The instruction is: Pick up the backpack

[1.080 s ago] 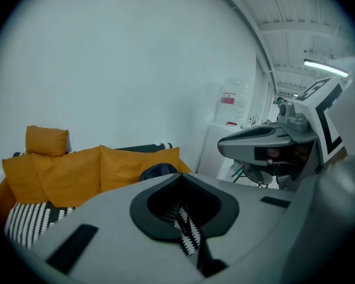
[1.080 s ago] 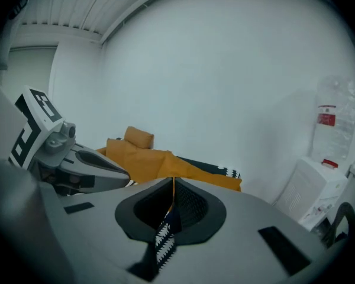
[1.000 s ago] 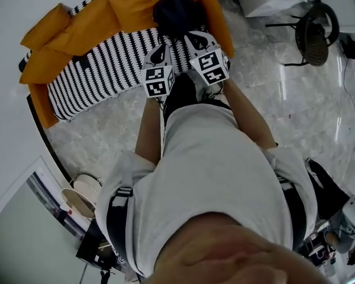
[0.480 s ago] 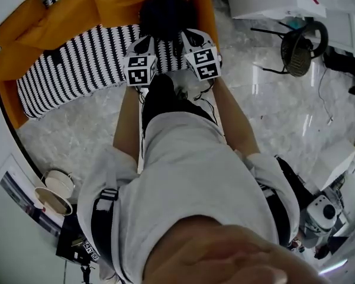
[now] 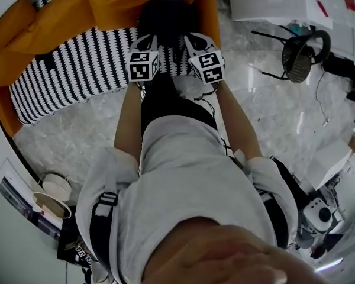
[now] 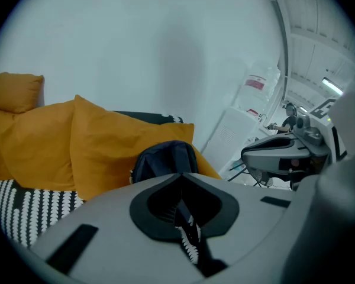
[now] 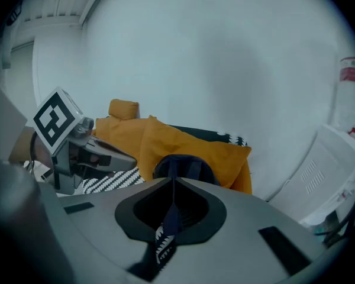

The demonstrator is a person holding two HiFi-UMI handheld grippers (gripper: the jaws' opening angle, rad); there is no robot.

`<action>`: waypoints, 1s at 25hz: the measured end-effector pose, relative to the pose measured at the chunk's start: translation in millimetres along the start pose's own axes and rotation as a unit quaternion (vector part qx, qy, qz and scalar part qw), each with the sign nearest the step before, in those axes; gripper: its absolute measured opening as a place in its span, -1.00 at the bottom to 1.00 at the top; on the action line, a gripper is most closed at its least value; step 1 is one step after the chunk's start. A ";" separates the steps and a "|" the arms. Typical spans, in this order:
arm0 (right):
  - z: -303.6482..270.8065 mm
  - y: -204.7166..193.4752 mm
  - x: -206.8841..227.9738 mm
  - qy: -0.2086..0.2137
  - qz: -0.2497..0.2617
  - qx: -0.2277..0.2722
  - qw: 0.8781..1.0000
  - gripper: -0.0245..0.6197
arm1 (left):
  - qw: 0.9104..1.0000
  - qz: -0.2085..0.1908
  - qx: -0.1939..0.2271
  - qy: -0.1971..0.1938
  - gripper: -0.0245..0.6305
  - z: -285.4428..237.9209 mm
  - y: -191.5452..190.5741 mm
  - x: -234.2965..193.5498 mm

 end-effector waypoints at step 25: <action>-117.9 -28.2 42.3 0.040 -0.075 -0.073 0.994 -0.79 | 0.990 0.087 -0.099 -0.054 -0.66 -109.4 -25.9 -60.7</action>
Point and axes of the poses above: the fingertips, and each gripper's own axes: z backward along the fingers, x to its right, y out of its top, the point moved 5 cm from there along z, backward along the fingers, and after that the axes turned 3 degrees about z, right-handed, at the moved point
